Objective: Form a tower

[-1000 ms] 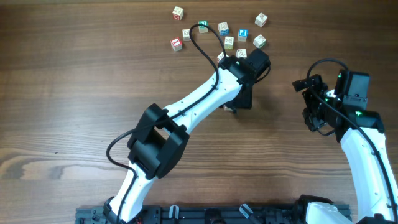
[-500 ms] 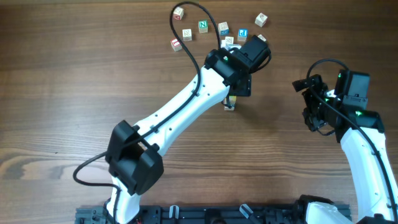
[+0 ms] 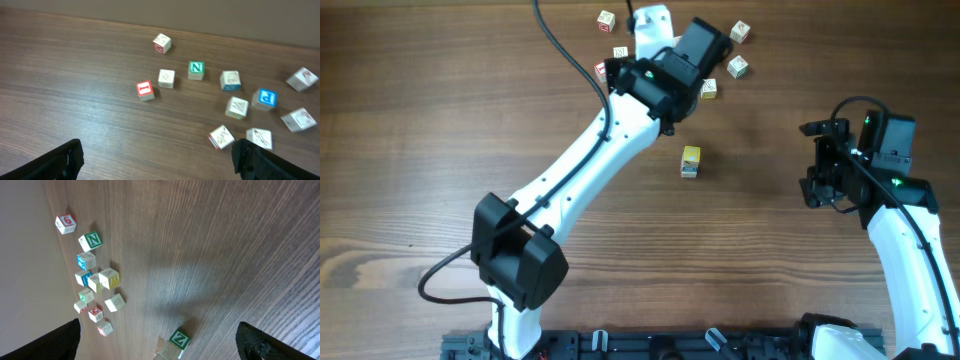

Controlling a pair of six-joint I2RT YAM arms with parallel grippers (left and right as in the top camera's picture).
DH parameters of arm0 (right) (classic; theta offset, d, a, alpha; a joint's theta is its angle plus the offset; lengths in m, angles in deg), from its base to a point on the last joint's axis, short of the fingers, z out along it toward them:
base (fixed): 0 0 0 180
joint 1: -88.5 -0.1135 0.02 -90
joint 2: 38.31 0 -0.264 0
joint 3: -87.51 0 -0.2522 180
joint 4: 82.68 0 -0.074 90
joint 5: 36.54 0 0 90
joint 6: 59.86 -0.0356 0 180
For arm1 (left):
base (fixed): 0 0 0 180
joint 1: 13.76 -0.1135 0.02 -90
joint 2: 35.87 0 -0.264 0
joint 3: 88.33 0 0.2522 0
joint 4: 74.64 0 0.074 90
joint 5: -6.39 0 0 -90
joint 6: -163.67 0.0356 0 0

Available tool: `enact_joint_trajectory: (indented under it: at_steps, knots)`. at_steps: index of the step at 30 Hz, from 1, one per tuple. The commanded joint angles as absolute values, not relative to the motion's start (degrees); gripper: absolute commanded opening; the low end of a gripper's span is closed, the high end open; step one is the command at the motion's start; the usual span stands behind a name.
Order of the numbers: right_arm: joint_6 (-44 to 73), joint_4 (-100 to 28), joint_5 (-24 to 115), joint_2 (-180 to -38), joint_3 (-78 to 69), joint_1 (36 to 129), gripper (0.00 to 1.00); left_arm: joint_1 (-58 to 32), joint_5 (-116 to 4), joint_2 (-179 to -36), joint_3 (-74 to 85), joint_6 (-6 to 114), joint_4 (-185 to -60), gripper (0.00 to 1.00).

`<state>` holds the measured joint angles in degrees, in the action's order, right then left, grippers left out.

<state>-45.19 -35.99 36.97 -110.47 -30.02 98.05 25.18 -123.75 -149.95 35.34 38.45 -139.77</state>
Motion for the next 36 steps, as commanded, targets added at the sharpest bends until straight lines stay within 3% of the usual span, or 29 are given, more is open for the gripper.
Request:
enact_joint_trajectory:
  at_steps: [1, 2, 6, 10, 11, 12, 13, 15, 18, 21, 27, 31, 36]
  knots:
    - [-47.13, -34.04, 38.98, -110.97, -29.35, 97.96, 1.0, 22.73, -121.04, -148.35, 36.57, 38.65, -138.97, 0.97]
    - [-46.61, -33.58, 39.48, -111.12, -29.35, 97.96, 1.0, 22.31, -120.93, -148.35, 36.57, 38.65, -138.79, 0.98]
    - [-22.46, -31.55, 38.83, -113.83, -29.65, 95.6, 1.0, 21.96, -120.93, -148.35, 36.57, 38.65, -138.66, 1.0]
    - [-18.48, -33.91, 40.9, -119.54, -29.89, 92.58, 1.0, 21.96, -120.9, -148.35, 36.57, 38.69, -138.79, 1.0]
    - [-18.43, -35.64, 42.11, -120.11, -29.91, 92.58, 0.66, 21.96, -120.9, -148.35, 36.57, 38.69, -138.97, 1.0]
    - [-18.33, -37.76, 40.29, -121.02, -29.91, 92.43, 0.44, 21.96, -120.9, -148.35, 36.57, 38.69, -138.99, 1.0]
    - [-17.34, -39.38, 38.78, -122.03, -29.96, 91.82, 0.4, 21.96, -120.9, -148.35, 36.57, 38.67, -138.97, 1.0]
    - [-16.47, -41.47, 37.04, -125.5, -30.0, 89.91, 0.04, 21.96, -120.73, -148.35, 36.57, 38.69, -138.99, 1.0]
    - [-16.27, -45.89, 33.71, -128.11, -30.0, 89.48, 0.04, 21.96, -120.07, -148.35, 36.57, 38.69, -138.99, 1.0]
    - [-7.51, -59.64, 19.07, -130.49, -30.0, 89.48, 0.04, 21.96, -120.05, -148.35, 36.57, 38.67, -138.94, 1.0]
    - [-10.24, -84.25, -1.59, -151.41, -27.9, 89.48, 0.04, 21.96, -118.57, -148.35, 36.57, 38.69, -139.01, 1.0]
    - [-8.82, -89.08, -17.3, -159.3, -21.7, 89.48, 0.04, 21.96, -118.54, -148.35, 36.57, 38.69, -139.47, 1.0]
    - [-5.8, -88.99, -27.03, -159.32, -21.76, 89.48, 0.04, 21.96, -118.54, -148.35, 36.57, 38.69, -139.45, 1.0]
